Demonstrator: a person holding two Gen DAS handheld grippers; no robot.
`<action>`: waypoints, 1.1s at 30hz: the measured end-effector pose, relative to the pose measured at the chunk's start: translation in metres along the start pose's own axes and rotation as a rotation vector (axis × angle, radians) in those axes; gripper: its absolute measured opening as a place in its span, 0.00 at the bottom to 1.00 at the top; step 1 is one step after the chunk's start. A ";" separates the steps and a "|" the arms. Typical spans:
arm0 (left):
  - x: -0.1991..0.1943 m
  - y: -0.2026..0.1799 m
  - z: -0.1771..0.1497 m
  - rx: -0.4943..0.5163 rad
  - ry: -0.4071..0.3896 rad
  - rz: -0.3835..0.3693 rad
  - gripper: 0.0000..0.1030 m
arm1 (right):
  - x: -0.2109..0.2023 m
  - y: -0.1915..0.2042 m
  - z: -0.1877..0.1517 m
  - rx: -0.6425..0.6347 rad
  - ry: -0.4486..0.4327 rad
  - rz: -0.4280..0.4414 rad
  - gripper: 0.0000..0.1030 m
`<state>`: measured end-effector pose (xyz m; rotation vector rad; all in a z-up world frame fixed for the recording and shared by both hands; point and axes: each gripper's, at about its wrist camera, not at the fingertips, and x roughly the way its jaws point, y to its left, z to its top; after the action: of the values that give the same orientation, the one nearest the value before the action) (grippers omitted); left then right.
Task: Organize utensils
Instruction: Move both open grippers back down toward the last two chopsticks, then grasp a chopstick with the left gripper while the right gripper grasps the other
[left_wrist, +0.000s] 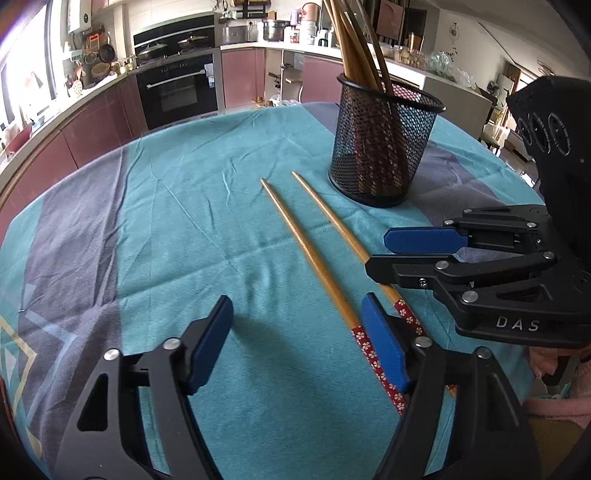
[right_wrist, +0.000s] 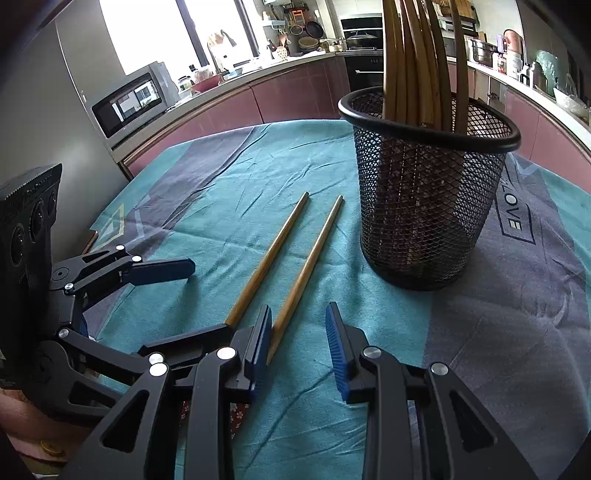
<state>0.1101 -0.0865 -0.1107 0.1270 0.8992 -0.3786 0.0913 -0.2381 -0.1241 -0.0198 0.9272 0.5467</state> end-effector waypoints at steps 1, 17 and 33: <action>0.001 -0.001 0.000 -0.002 0.004 0.003 0.66 | 0.001 0.000 0.000 0.001 0.000 0.001 0.28; 0.006 -0.002 0.003 -0.007 0.015 0.033 0.49 | 0.005 -0.001 0.005 -0.006 -0.003 -0.016 0.28; 0.021 0.012 0.026 -0.065 0.042 0.002 0.30 | 0.015 -0.003 0.015 -0.001 -0.014 -0.030 0.23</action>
<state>0.1454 -0.0882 -0.1112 0.0765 0.9521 -0.3457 0.1113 -0.2299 -0.1271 -0.0309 0.9119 0.5188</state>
